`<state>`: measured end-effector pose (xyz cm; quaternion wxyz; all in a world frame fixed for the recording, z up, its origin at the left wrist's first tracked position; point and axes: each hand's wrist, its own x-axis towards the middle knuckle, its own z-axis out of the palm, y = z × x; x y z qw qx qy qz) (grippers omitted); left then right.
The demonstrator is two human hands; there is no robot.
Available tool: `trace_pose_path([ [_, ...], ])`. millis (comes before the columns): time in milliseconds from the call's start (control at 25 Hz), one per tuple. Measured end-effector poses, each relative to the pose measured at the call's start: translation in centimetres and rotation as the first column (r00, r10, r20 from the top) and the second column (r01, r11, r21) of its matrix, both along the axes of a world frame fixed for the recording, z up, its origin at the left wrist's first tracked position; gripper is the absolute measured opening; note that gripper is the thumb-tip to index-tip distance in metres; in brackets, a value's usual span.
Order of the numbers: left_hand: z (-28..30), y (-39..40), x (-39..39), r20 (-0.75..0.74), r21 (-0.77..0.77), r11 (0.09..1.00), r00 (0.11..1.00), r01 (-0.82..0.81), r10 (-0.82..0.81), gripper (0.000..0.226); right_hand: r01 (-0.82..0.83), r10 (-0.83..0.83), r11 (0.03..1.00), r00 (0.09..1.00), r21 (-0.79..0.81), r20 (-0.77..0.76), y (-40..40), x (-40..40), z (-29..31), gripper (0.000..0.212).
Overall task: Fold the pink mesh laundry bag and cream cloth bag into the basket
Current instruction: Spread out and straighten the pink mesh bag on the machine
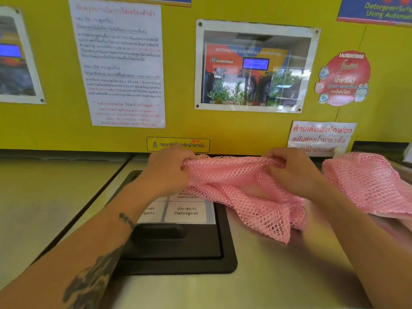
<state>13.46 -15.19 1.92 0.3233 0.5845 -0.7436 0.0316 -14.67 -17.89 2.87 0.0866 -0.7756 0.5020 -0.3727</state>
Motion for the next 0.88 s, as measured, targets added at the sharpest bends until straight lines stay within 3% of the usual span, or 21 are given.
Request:
trace_pose_path([
  [80,1.2,0.5,1.0,-0.085,-0.057,0.998,0.996,0.008,-0.013,0.029,-0.258,0.217,0.951,0.950,0.170,0.223,0.6,-0.7,0.9,0.013],
  [160,2.3,1.2,2.1,-0.241,0.006,0.997,0.968,0.079,-0.076,0.020,-0.656,0.379,0.696,0.682,0.294,0.626,1.1,-1.6,1.8,0.018],
  [200,3.0,1.7,2.5,-0.372,0.059,0.984,0.919,0.167,-0.133,0.023,-0.762,0.365,0.591,0.544,0.264,0.756,1.1,-2.1,2.1,0.032],
  [240,3.4,2.1,2.6,-0.505,0.089,0.961,0.843,0.263,-0.184,0.027,-0.795,0.353,0.563,0.480,0.227,0.803,0.9,-2.4,2.2,0.044],
  [280,3.6,2.3,2.4,-0.579,0.081,0.945,0.786,0.318,-0.215,0.030,-0.756,0.335,0.615,0.507,0.223,0.794,0.6,-2.5,2.1,0.048],
  [320,3.6,2.5,2.0,-0.578,0.052,0.944,0.781,0.326,-0.238,0.032,-0.649,0.310,0.721,0.616,0.243,0.724,0.3,-2.4,1.9,0.043],
  [400,2.7,2.3,0.3,-0.430,0.023,0.957,0.867,0.289,-0.252,0.029,-0.321,0.197,0.900,0.903,0.294,0.382,0.4,-1.4,1.2,0.026],
  [440,2.0,2.1,-0.8,-0.296,0.052,0.959,0.922,0.278,-0.251,0.028,-0.225,0.181,0.926,0.969,0.303,0.167,0.4,-0.8,0.8,0.023],
  [480,1.3,2.0,-1.8,-0.141,0.107,0.957,0.957,0.268,-0.252,0.032,-0.192,0.205,0.925,0.979,0.328,-0.006,0.5,-0.4,0.3,0.022],
  [560,-0.2,1.5,-3.0,0.142,0.246,0.944,0.955,0.222,-0.262,0.052,-0.240,0.310,0.885,0.944,0.400,-0.118,0.9,0.3,-0.1,0.019],
  [640,-0.8,1.0,-3.0,0.220,0.313,0.936,0.947,0.159,-0.235,0.053,-0.333,0.386,0.832,0.922,0.443,-0.032,1.2,0.3,0.2,0.016],
  [720,-0.6,0.9,-2.0,0.205,0.246,0.959,0.960,0.139,-0.191,0.036,-0.513,0.450,0.717,0.858,0.472,0.250,1.4,-0.7,0.9,0.026],
  [840,0.6,1.4,-0.6,0.146,0.104,0.985,0.977,0.139,-0.153,0.021,-0.837,0.448,0.426,0.525,0.343,0.724,1.7,-2.8,2.2,0.043],
  [880,1.3,1.9,-0.4,0.074,0.103,0.980,0.982,0.169,-0.177,0.024,-0.855,0.422,0.421,0.479,0.302,0.769,1.6,-3.3,2.4,0.044],
])
